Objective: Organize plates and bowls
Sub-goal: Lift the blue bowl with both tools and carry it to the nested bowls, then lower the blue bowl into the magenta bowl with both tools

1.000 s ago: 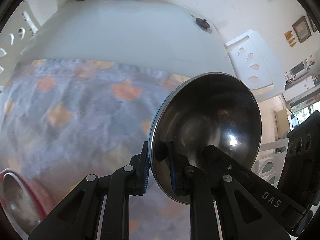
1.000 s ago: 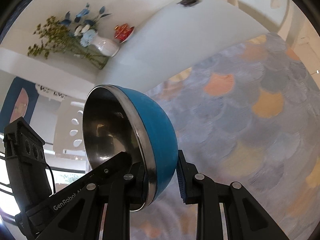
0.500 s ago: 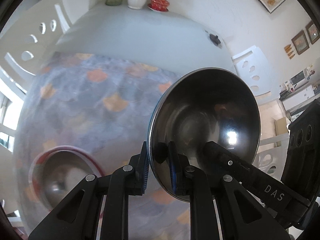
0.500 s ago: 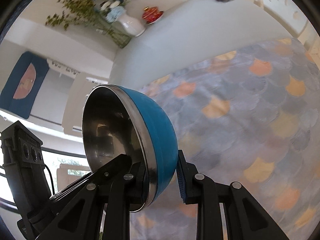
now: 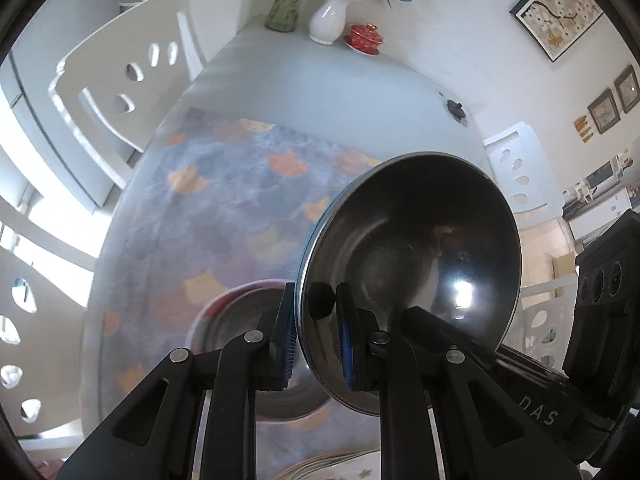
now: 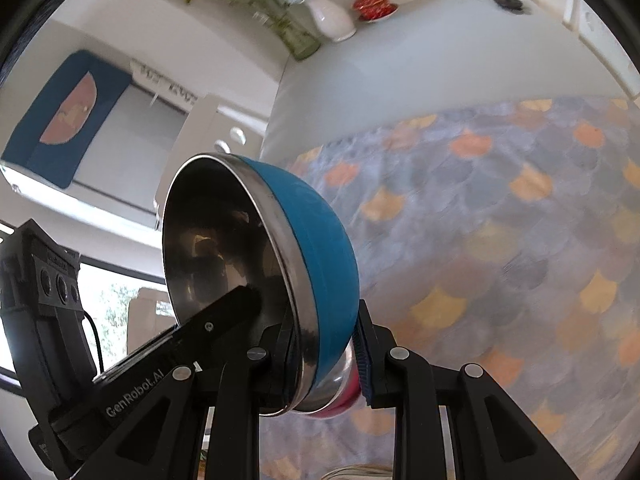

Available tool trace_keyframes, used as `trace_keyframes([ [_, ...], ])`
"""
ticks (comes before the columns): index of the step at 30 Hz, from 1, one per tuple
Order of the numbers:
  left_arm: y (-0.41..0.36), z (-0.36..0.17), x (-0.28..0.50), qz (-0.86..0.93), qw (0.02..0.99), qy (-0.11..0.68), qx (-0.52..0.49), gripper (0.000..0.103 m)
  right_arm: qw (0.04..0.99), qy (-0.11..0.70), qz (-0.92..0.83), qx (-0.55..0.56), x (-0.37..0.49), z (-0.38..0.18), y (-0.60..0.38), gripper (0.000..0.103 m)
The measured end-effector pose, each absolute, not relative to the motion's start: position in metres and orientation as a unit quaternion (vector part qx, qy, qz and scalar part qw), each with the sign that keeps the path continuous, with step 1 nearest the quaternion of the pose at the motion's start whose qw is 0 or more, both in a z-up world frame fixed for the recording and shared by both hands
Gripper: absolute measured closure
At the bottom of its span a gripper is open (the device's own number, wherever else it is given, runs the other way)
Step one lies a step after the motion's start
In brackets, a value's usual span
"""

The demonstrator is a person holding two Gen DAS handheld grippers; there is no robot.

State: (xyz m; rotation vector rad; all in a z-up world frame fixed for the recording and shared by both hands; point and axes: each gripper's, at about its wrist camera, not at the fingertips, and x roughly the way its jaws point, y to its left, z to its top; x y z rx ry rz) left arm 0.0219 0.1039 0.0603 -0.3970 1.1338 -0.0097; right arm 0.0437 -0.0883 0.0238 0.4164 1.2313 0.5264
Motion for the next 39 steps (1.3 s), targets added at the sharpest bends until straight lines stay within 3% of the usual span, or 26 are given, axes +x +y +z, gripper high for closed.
trace_keyframes([
  [33,0.144,-0.002,-0.011,-0.021,0.795,0.571,-0.206,0.089,0.717,0.642,0.22,0.162,0.015,-0.032,-0.041,0.079],
  [39,0.153,-0.007,-0.016,-0.019,0.793,0.568,-0.221,0.088,0.711,0.646,0.214,0.177,0.016,-0.038,-0.042,0.074],
])
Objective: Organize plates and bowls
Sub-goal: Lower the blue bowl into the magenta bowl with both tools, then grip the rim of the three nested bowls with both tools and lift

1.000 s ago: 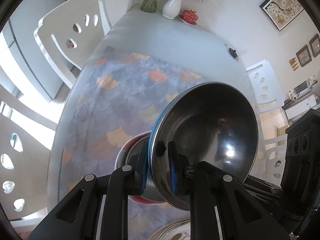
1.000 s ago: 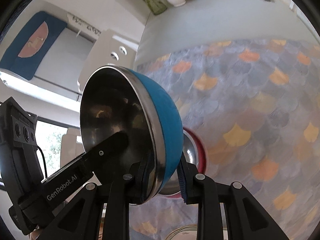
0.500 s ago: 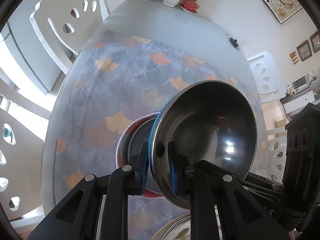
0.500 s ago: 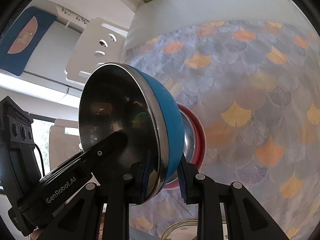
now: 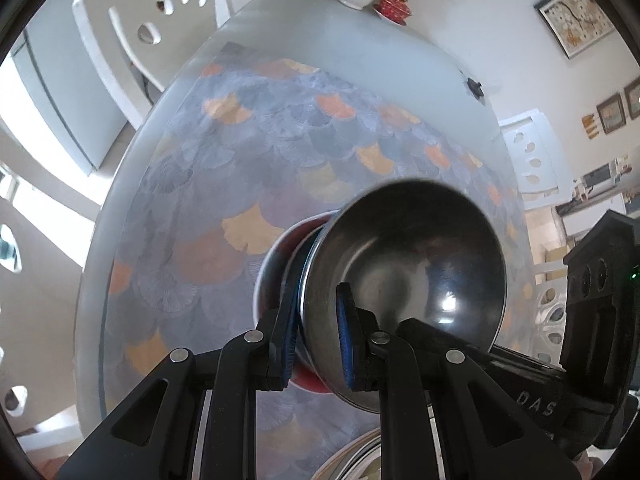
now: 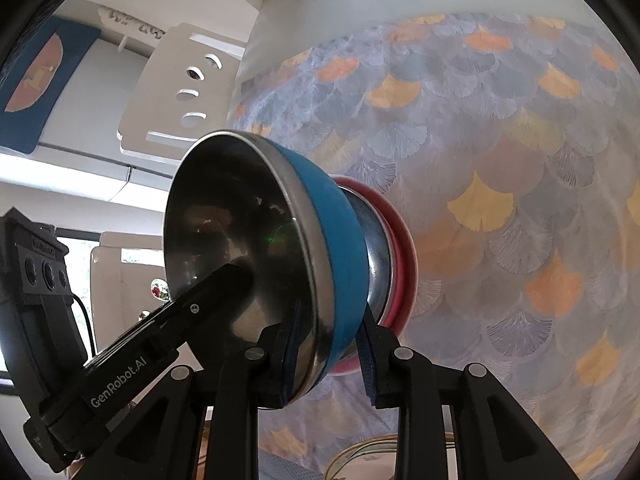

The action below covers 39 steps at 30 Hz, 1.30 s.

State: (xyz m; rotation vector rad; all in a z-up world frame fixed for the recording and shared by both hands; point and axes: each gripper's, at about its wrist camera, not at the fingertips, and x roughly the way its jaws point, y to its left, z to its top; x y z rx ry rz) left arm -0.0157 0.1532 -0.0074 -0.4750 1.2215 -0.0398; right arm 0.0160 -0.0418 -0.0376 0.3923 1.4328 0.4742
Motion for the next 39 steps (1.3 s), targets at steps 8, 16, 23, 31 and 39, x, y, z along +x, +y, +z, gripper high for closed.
trace_keyframes([
  [8,0.166,-0.016,-0.02,-0.013,0.787,0.569,-0.237,0.086,0.72,0.643,0.196,0.173,0.018,-0.036,-0.051,0.064],
  [16,0.17,-0.015,-0.019,-0.023,0.781,0.567,-0.258,0.075,0.712,0.652,0.169,0.196,0.018,-0.052,-0.078,0.059],
  [23,0.179,-0.004,-0.019,-0.016,0.8,0.547,-0.248,0.036,0.707,0.644,0.175,0.234,0.016,-0.058,-0.093,0.054],
  [31,0.185,-0.032,-0.007,-0.028,0.774,0.574,-0.268,0.037,0.696,0.643,0.196,0.252,0.025,-0.065,-0.083,0.051],
  [39,0.172,-0.05,0.002,-0.056,0.767,0.591,-0.241,0.058,0.678,0.66,0.216,0.242,0.034,-0.088,-0.062,0.052],
])
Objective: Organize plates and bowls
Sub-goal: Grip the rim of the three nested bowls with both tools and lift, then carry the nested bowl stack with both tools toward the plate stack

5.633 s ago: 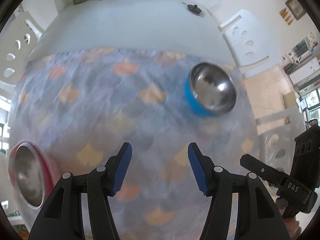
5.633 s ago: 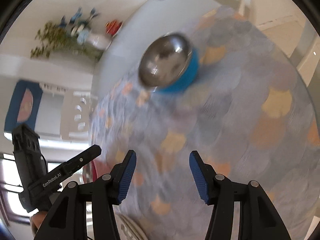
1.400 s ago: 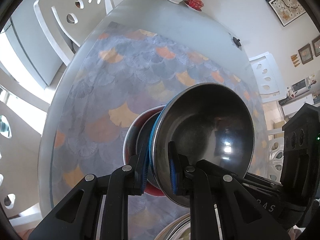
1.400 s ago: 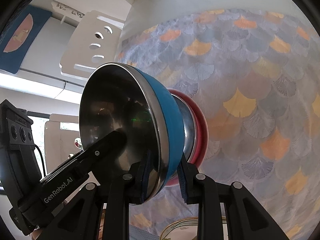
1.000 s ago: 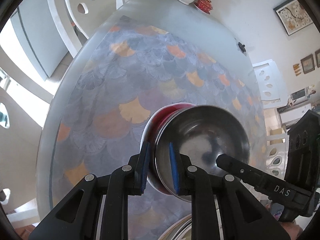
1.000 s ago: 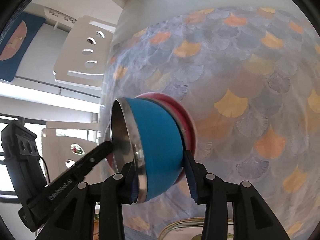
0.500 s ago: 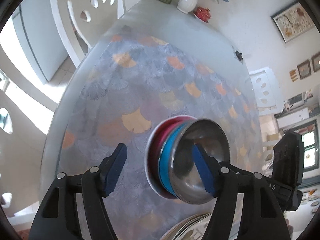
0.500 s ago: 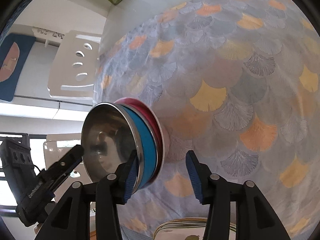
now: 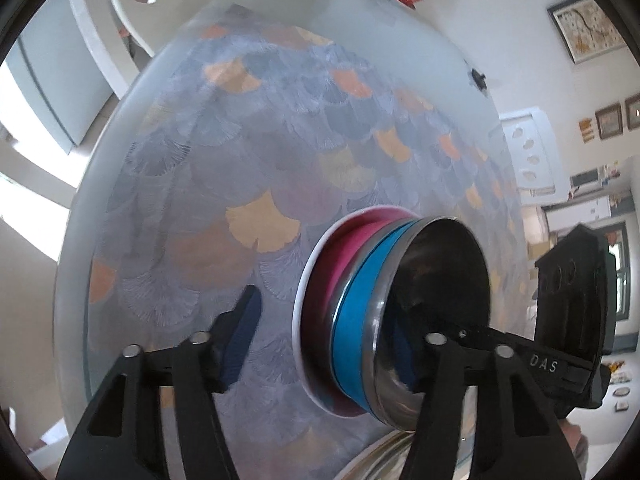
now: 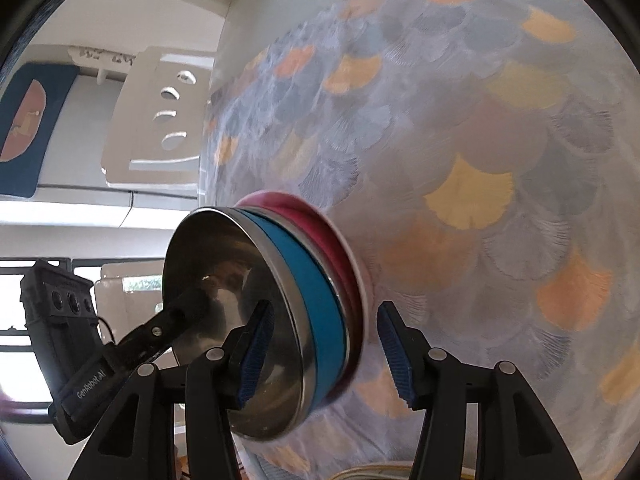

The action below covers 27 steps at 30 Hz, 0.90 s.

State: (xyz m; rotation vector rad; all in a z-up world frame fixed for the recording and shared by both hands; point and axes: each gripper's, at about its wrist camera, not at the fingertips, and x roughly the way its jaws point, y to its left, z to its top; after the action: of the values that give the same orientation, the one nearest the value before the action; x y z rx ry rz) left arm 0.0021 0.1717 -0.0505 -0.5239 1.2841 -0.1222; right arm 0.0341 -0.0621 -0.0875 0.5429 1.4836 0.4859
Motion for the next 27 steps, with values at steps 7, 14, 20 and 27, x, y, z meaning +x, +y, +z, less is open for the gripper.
trace_keyframes([
  [7,0.164,-0.058,0.006,-0.077,0.777,0.586,-0.219,0.075,0.685,0.646,0.227,0.248,0.035,-0.099,-0.061,0.058],
  [14,0.158,-0.057,0.004,-0.081,0.786,0.583,-0.189,0.074,0.698,0.634,0.24,0.233,0.032,-0.096,-0.063,0.059],
  [20,0.158,-0.054,0.001,-0.079,0.792,0.579,-0.178,0.074,0.7,0.631,0.246,0.226,0.029,-0.092,-0.06,0.063],
  [27,0.16,-0.047,-0.012,-0.083,0.799,0.574,-0.162,0.074,0.702,0.628,0.243,0.231,0.013,-0.085,-0.059,0.066],
])
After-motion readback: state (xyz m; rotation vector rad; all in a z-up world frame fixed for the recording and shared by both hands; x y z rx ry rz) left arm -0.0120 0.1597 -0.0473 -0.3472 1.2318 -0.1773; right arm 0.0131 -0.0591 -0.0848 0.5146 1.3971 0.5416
